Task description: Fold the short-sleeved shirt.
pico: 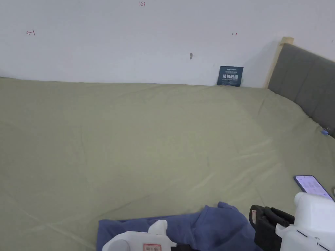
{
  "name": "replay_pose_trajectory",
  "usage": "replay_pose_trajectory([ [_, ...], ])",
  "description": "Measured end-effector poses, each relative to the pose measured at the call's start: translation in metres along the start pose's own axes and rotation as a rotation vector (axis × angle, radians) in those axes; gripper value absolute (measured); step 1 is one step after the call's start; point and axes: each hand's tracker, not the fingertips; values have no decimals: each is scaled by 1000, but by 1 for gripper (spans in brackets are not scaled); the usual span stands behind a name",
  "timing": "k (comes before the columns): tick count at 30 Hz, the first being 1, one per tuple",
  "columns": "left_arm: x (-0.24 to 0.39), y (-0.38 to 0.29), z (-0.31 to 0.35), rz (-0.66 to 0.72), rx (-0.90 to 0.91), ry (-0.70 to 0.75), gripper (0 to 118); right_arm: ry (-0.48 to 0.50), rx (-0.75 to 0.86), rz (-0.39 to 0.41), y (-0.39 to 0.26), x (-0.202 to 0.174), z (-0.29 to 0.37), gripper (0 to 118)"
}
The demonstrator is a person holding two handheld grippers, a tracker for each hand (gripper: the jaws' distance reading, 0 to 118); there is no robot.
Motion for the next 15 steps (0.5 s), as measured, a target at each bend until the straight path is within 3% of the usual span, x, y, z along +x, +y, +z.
replay_pose_trajectory([
  [5,-6,3,33,60,63,-8,0,15,-5,2,-1,-5,1,2],
  [8,-1,13,96,-8,157,-55,0,21,-8,10,2,-8,-2,2],
  [12,-21,29,170,-42,208,174,0,48,2,26,7,-15,-7,2],
  [15,-52,35,208,29,160,188,0,60,-12,83,11,-21,-11,2],
])
